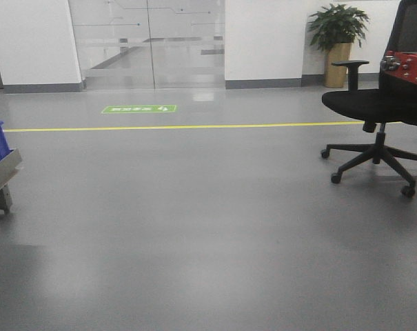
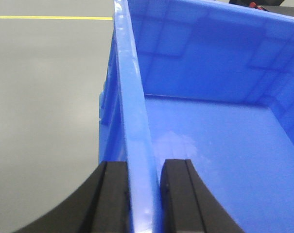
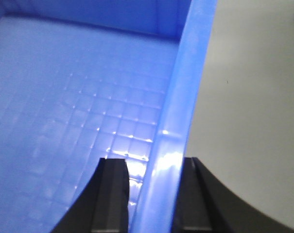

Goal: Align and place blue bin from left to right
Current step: 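Carry the blue bin with both grippers across the floor to another rack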

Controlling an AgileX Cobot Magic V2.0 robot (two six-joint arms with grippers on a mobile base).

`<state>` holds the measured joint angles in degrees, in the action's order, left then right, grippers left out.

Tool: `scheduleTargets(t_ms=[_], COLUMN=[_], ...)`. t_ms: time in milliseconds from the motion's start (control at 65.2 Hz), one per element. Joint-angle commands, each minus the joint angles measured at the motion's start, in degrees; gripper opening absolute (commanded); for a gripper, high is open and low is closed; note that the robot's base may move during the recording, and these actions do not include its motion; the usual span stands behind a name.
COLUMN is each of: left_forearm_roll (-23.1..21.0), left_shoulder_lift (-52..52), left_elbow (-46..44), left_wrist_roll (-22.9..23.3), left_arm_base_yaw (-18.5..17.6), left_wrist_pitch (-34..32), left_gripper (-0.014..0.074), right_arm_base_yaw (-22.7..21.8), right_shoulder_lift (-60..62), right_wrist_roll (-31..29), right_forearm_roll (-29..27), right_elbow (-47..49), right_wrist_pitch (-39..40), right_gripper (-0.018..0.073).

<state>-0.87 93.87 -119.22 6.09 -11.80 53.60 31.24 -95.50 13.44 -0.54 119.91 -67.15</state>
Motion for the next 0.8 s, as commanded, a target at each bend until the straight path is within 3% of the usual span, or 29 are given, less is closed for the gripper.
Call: scheduleTargets(t_ms=[0, 782], left_forearm_roll=[1.3, 1.3], left_shoulder_lift=[-1.5, -1.5], left_elbow=[-0.8, -0.8], left_wrist_roll=[-1.0, -1.0], left_arm_base_yaw=[0.1, 0.1], left_wrist_pitch=[-7.0, -7.0], left_gripper=[-0.0111, -0.0111], right_arm_base_yaw=[-0.3, -0.3], right_shoulder_lift=[1.5, 1.5], right_wrist_roll=[-2.3, -2.3], right_forearm_roll=[1.9, 1.9], right_elbow=[0.7, 0.7], right_wrist_pitch=[3.8, 3.8], right_gripper=[-0.0151, -0.0151])
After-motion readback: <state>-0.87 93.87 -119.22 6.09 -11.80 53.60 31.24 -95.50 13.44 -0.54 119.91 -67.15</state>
